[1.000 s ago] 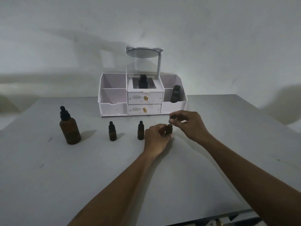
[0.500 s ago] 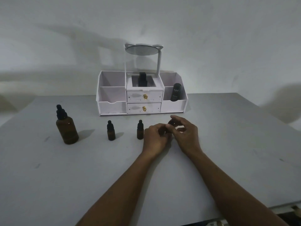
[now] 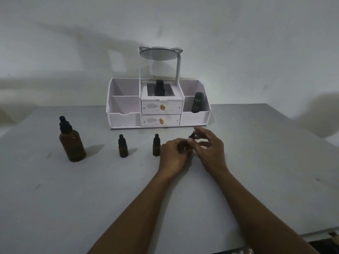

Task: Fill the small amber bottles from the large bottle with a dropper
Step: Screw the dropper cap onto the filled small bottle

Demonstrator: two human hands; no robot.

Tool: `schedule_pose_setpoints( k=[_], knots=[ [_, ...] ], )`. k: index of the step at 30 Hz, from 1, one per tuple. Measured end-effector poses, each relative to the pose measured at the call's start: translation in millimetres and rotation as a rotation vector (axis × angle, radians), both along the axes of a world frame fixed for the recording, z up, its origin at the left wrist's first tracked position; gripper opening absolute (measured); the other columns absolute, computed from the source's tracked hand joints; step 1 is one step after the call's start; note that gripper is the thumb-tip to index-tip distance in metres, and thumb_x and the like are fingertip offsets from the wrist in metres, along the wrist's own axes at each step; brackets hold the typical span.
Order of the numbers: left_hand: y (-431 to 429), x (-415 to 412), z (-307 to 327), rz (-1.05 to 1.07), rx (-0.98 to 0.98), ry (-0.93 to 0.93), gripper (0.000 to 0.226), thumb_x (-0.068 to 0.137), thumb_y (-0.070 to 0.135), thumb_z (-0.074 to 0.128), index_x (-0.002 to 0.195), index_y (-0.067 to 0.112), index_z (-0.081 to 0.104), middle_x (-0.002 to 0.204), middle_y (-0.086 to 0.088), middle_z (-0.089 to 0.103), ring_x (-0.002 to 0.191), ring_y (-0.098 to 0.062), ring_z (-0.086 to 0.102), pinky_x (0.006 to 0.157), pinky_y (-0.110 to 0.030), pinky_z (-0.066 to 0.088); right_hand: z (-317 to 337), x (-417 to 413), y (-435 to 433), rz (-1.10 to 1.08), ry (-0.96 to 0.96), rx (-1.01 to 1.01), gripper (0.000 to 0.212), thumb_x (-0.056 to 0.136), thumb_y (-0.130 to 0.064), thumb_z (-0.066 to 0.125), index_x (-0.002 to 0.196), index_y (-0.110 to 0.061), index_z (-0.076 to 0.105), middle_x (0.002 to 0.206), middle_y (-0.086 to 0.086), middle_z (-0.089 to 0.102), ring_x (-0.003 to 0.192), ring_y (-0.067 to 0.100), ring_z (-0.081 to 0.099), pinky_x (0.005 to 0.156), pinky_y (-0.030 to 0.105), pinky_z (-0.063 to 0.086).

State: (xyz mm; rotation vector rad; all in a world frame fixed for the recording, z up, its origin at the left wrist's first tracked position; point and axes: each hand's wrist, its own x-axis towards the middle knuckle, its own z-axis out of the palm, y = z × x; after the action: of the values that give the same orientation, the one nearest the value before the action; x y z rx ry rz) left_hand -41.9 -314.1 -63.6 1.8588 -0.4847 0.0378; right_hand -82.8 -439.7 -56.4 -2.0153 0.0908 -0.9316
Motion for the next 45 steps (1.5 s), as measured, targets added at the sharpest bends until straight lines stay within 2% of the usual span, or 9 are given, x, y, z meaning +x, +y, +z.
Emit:
schedule_pose_setpoints(
  k=[5, 10, 15, 18, 23, 29, 33, 39, 45],
  knots=[
    [-0.6, 0.2, -1.0, 0.002, 0.004, -0.011, 0.023, 0.086, 0.032, 0.072, 0.109, 0.026, 0.074, 0.103, 0.01, 0.074, 0.09, -0.003, 0.069, 0.087, -0.031, 0.058, 0.3, -1.9, 3.5, 0.032, -0.026, -0.064, 0.035, 0.09, -0.005, 0.07, 0.124, -0.01, 0.068, 0.11, 0.001, 0.074, 0.099, 0.009, 0.07, 0.084, 0.019, 0.058],
    [-1.3, 1.6, -1.9, 0.008, 0.005, -0.004, 0.025, 0.085, 0.032, 0.072, 0.109, 0.025, 0.074, 0.104, 0.01, 0.075, 0.091, -0.005, 0.07, 0.088, -0.033, 0.058, -1.9, 0.5, 4.0, 0.035, 0.018, -0.114, 0.039, 0.093, -0.004, 0.065, 0.132, -0.01, 0.063, 0.112, -0.009, 0.07, 0.095, -0.011, 0.064, 0.082, 0.001, 0.045],
    [-0.2, 4.9, -2.7, 0.002, 0.034, -0.037, 0.021, 0.085, 0.029, 0.073, 0.105, 0.023, 0.075, 0.1, 0.007, 0.075, 0.089, -0.005, 0.07, 0.087, -0.033, 0.058, -0.6, 1.7, 3.8, 0.019, -0.028, -0.035, 0.039, 0.082, -0.018, 0.081, 0.119, -0.015, 0.07, 0.101, -0.003, 0.073, 0.091, 0.008, 0.069, 0.074, 0.02, 0.056],
    [-1.7, 2.7, -3.4, 0.021, 0.025, -0.02, 0.018, 0.085, 0.034, 0.072, 0.101, 0.025, 0.075, 0.094, 0.012, 0.075, 0.085, -0.002, 0.07, 0.082, -0.032, 0.06, 0.1, 1.2, 4.7, 0.015, -0.025, -0.032, 0.049, 0.082, -0.025, 0.081, 0.127, -0.018, 0.065, 0.108, -0.006, 0.071, 0.098, 0.008, 0.067, 0.077, 0.016, 0.056],
    [-0.4, 0.5, -2.2, 0.006, -0.002, -0.008, 0.023, 0.084, 0.031, 0.073, 0.106, 0.026, 0.075, 0.1, 0.012, 0.075, 0.088, -0.001, 0.069, 0.086, -0.029, 0.058, 1.0, -1.2, 3.6, 0.002, -0.04, -0.032, 0.037, 0.088, -0.006, 0.072, 0.124, -0.013, 0.069, 0.111, 0.0, 0.075, 0.1, 0.011, 0.07, 0.085, 0.028, 0.059],
    [-0.6, 3.6, -3.3, 0.012, 0.023, -0.026, 0.019, 0.082, 0.031, 0.075, 0.101, 0.026, 0.076, 0.094, 0.012, 0.075, 0.086, -0.001, 0.069, 0.085, -0.032, 0.059, 2.6, 0.5, 4.0, -0.012, -0.042, 0.038, 0.039, 0.079, -0.022, 0.084, 0.114, -0.015, 0.07, 0.098, -0.002, 0.072, 0.089, 0.011, 0.068, 0.076, 0.021, 0.057],
    [-2.1, 0.9, -2.9, 0.018, 0.013, -0.004, 0.024, 0.084, 0.035, 0.074, 0.107, 0.026, 0.074, 0.102, 0.012, 0.074, 0.09, -0.003, 0.069, 0.088, -0.032, 0.058, 2.4, -0.1, 3.5, 0.024, -0.037, -0.005, 0.033, 0.089, -0.005, 0.071, 0.121, -0.011, 0.07, 0.11, 0.002, 0.074, 0.099, 0.014, 0.07, 0.084, 0.023, 0.058],
    [0.6, 3.5, -1.0, 0.008, 0.029, -0.032, 0.022, 0.083, 0.029, 0.075, 0.105, 0.024, 0.076, 0.1, 0.009, 0.075, 0.09, -0.004, 0.069, 0.088, -0.032, 0.057, 2.3, 2.8, 2.6, -0.005, -0.048, 0.052, 0.034, 0.079, -0.021, 0.084, 0.109, -0.013, 0.072, 0.098, -0.002, 0.073, 0.087, 0.011, 0.069, 0.076, 0.018, 0.056],
    [0.4, 1.0, -0.5, 0.002, 0.015, -0.011, 0.024, 0.083, 0.031, 0.075, 0.106, 0.026, 0.075, 0.101, 0.011, 0.075, 0.089, -0.001, 0.068, 0.088, -0.029, 0.057, 1.0, 2.9, 1.4, 0.022, -0.026, 0.05, 0.028, 0.085, -0.003, 0.075, 0.112, -0.01, 0.074, 0.102, 0.001, 0.076, 0.089, 0.011, 0.073, 0.082, 0.029, 0.06]
  ],
)
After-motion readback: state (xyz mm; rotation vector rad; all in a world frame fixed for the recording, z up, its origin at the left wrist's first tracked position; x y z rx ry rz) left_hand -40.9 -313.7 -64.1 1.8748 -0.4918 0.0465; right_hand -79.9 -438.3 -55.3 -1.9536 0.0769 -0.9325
